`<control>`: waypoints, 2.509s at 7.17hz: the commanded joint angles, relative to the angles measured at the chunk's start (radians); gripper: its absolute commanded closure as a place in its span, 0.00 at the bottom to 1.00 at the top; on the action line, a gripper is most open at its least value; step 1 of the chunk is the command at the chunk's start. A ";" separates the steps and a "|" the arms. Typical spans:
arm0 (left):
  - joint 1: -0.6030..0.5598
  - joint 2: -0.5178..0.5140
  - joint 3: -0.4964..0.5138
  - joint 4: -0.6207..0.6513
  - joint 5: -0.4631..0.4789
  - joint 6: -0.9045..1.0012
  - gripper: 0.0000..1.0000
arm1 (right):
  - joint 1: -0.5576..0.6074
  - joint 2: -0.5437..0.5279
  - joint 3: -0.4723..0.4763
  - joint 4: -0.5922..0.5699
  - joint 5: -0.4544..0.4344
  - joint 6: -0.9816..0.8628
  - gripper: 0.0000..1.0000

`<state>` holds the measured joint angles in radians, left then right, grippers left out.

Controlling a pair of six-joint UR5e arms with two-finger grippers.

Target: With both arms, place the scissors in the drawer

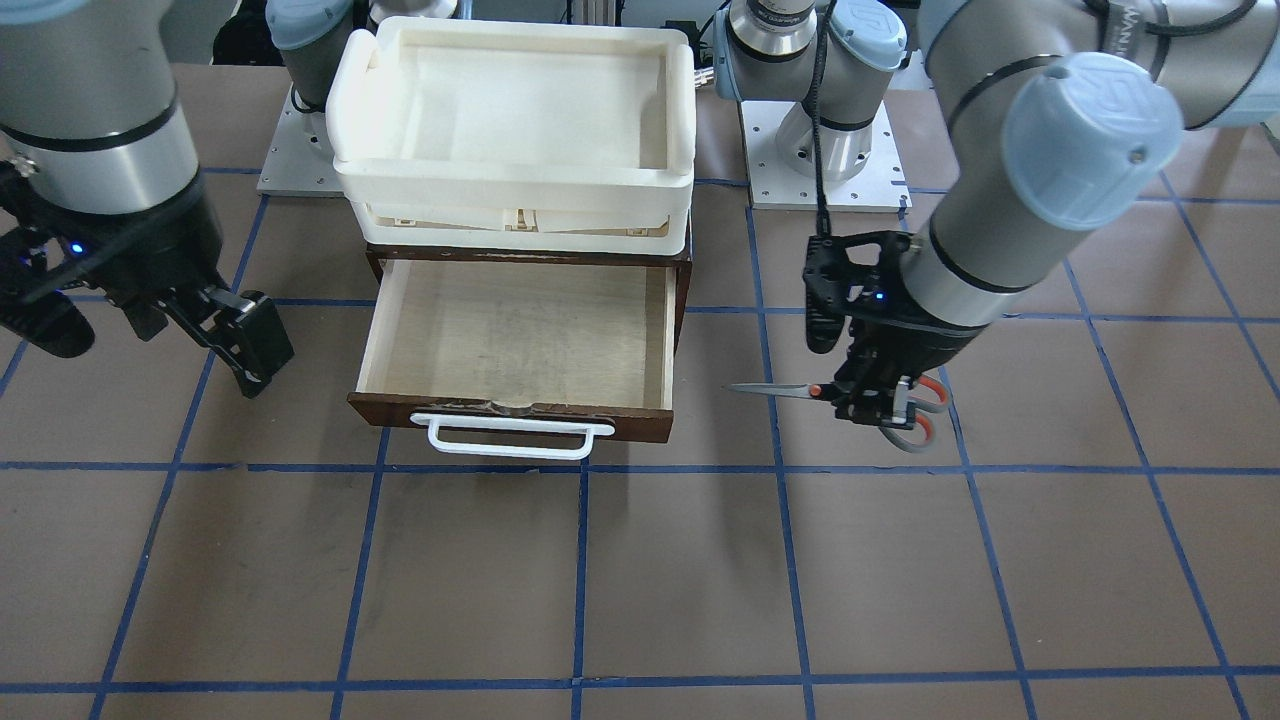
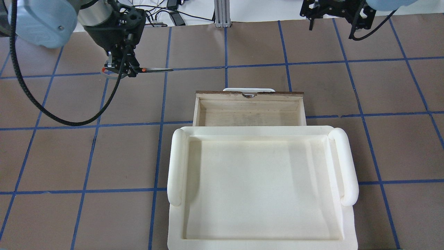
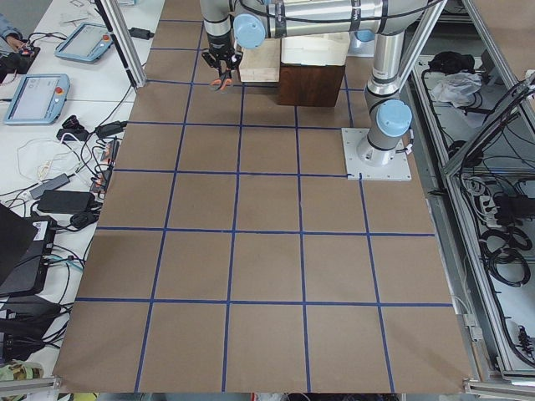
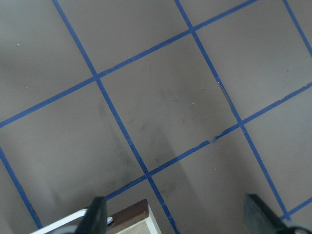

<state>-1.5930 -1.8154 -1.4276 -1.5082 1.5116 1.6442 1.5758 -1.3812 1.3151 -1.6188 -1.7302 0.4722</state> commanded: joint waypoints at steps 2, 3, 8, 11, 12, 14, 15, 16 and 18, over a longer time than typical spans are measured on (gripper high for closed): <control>-0.195 -0.016 -0.001 -0.003 -0.047 -0.307 1.00 | -0.095 -0.058 0.009 0.086 0.021 -0.291 0.00; -0.226 -0.022 -0.004 -0.006 -0.048 -0.422 1.00 | -0.094 -0.071 0.016 0.111 0.027 -0.323 0.00; -0.378 -0.090 -0.005 0.055 -0.034 -0.598 1.00 | -0.097 -0.120 0.073 0.103 0.215 -0.389 0.00; -0.416 -0.116 -0.034 0.123 -0.034 -0.600 1.00 | -0.097 -0.141 0.110 0.103 0.198 -0.441 0.00; -0.420 -0.117 -0.042 0.135 -0.034 -0.600 1.00 | -0.097 -0.145 0.110 0.103 0.202 -0.443 0.00; -0.423 -0.125 -0.062 0.157 -0.034 -0.598 1.00 | -0.097 -0.147 0.112 0.106 0.199 -0.443 0.00; -0.430 -0.127 -0.074 0.164 -0.034 -0.598 1.00 | -0.097 -0.145 0.112 0.109 0.198 -0.443 0.00; -0.436 -0.131 -0.079 0.164 -0.034 -0.598 1.00 | -0.094 -0.147 0.113 0.117 0.198 -0.445 0.00; -0.438 -0.140 -0.089 0.178 -0.034 -0.600 1.00 | -0.073 -0.148 0.119 0.140 0.196 -0.445 0.00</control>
<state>-2.0288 -1.9494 -1.5090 -1.3357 1.4772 1.0459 1.4898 -1.5286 1.4308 -1.4920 -1.5333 0.0278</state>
